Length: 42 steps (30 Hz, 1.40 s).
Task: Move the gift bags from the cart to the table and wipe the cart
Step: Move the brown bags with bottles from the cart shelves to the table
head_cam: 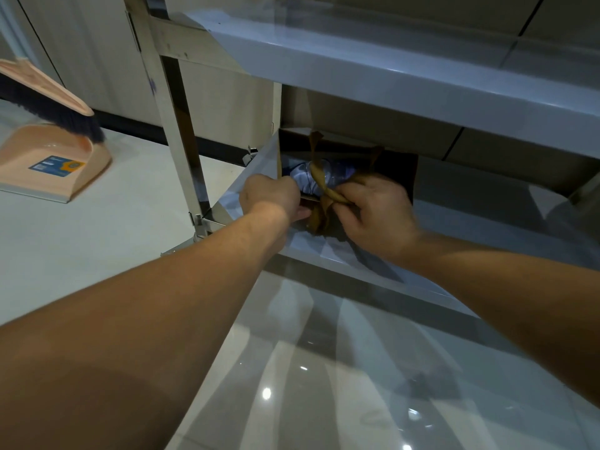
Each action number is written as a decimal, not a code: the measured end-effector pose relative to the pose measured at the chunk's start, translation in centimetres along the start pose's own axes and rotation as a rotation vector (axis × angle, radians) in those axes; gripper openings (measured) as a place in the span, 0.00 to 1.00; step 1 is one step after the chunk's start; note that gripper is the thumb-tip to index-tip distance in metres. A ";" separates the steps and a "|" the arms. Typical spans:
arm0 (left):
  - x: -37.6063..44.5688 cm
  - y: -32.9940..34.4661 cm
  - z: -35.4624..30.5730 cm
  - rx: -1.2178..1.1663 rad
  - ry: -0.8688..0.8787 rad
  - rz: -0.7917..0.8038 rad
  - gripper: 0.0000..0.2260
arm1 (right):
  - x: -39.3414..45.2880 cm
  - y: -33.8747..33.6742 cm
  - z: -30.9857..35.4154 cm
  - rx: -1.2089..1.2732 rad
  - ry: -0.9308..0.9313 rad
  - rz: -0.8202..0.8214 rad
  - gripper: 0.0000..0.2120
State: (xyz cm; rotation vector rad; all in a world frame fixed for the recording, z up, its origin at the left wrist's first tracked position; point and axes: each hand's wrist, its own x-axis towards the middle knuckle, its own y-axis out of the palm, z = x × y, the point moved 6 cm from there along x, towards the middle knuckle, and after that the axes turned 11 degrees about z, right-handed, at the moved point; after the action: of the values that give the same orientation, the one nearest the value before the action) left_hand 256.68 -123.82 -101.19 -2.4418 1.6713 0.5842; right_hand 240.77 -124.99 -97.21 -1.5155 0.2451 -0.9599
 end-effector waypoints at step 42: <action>-37.9 -24.6 -42.4 0.883 -0.720 0.143 0.08 | 22.3 -45.0 35.8 0.708 0.563 0.684 0.16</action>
State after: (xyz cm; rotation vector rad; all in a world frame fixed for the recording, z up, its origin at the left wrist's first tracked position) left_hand 277.67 -94.87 -50.56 -1.2916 1.3600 0.4955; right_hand 262.30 -104.03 -43.39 -0.4273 0.6916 -0.7648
